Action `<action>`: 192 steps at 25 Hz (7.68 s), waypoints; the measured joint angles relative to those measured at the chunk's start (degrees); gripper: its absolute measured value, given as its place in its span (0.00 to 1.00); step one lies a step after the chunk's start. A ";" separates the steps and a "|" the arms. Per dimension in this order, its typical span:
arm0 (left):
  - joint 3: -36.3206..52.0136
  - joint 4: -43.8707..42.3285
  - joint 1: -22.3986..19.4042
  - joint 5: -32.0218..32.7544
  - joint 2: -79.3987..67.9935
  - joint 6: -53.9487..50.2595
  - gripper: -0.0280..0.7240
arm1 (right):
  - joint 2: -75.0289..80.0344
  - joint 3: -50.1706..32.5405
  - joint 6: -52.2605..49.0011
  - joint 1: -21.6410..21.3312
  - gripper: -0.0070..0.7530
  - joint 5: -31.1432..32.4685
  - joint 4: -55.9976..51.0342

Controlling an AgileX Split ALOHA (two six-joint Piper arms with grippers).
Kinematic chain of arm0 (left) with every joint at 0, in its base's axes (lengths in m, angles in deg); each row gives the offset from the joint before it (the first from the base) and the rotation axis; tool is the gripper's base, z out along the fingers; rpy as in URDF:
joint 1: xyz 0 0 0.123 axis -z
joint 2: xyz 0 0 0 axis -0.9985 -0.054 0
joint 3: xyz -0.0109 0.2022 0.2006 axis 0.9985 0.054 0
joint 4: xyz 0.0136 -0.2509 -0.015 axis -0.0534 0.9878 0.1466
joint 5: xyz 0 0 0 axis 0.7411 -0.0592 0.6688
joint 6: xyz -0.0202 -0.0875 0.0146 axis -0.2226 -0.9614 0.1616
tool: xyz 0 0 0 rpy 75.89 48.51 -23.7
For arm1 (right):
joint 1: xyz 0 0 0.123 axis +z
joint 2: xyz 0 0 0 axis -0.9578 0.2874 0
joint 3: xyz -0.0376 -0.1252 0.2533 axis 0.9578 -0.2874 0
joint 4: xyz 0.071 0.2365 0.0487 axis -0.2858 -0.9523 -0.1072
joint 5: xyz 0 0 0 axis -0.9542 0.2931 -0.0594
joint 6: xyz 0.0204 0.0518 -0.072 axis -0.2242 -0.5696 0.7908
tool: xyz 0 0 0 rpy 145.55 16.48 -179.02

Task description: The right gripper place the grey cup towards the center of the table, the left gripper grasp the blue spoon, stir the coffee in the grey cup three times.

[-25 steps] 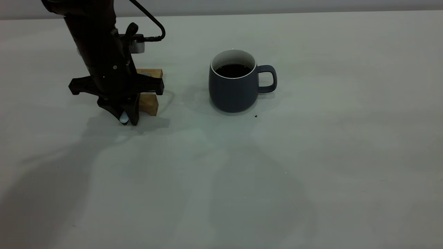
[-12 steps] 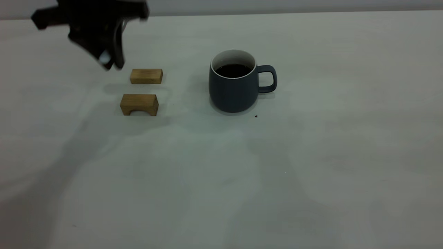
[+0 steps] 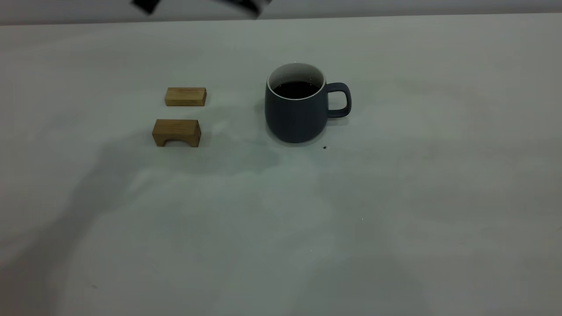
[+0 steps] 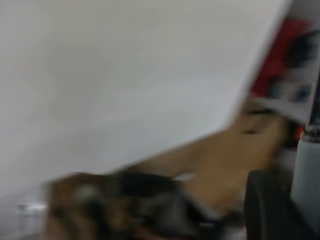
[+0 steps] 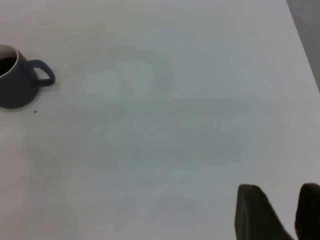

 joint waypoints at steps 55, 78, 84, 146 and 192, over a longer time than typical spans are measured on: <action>-14.00 38.30 -0.42 -6.04 -31.83 -47.18 0.23 | 0.00 0.00 0.00 0.00 0.32 0.00 0.00; -20.05 28.15 -2.05 5.44 -35.58 -56.37 0.23 | -0.02 0.00 0.00 0.00 0.32 0.00 0.00; -20.09 34.76 -1.69 1.12 -35.58 -53.68 0.23 | -0.02 0.00 0.00 0.00 0.32 0.00 0.00; -20.16 30.30 -2.17 6.77 -36.94 -57.94 0.69 | -0.02 0.00 0.00 0.00 0.32 0.05 0.00; -5.20 -63.55 -5.64 16.74 54.02 -10.09 0.73 | -0.02 0.00 0.00 0.00 0.32 0.05 -0.04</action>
